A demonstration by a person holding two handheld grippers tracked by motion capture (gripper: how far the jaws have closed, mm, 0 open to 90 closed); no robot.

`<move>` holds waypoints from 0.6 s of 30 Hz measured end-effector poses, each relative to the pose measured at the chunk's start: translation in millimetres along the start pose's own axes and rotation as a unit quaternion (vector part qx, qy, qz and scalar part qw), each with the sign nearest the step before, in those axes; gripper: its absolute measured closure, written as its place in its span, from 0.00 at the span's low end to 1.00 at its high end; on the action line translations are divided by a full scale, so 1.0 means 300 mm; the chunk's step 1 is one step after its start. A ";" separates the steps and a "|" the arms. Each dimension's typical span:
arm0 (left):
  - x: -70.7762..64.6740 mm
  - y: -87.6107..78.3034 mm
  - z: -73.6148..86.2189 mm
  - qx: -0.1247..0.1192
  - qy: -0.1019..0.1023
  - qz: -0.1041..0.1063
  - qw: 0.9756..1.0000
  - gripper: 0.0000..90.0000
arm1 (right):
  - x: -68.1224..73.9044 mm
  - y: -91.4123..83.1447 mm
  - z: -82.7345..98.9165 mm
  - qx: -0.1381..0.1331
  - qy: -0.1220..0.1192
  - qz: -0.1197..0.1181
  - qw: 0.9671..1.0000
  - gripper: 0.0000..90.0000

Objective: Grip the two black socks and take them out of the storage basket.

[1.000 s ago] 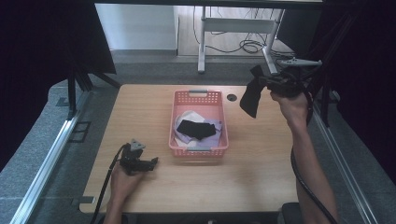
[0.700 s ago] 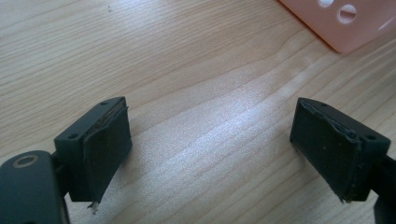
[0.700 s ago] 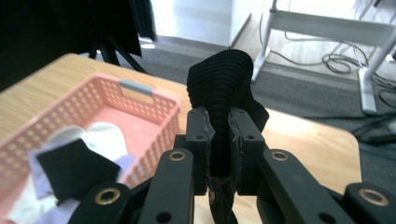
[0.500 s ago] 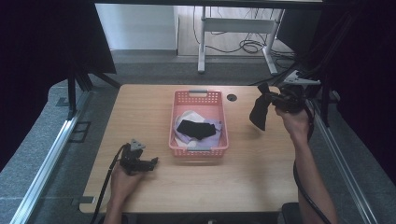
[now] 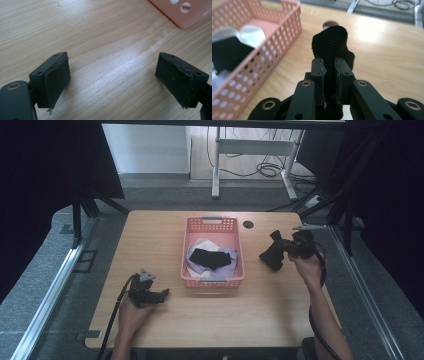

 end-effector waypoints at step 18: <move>0.000 0.000 0.000 0.000 0.001 0.000 1.000 0.13 | 0.057 0.154 0.203 0.093 -0.006 -0.026 0.995 0.74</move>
Point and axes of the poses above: each handheld gripper's, and its own axes: y roughly forward along the jaws, z roughly out of its underside, x roughly to its left, the point moved 7 cm from there along y, roughly forward along the jaws, and after that the axes turned 11 degrees about -y, right-handed, at the moved point
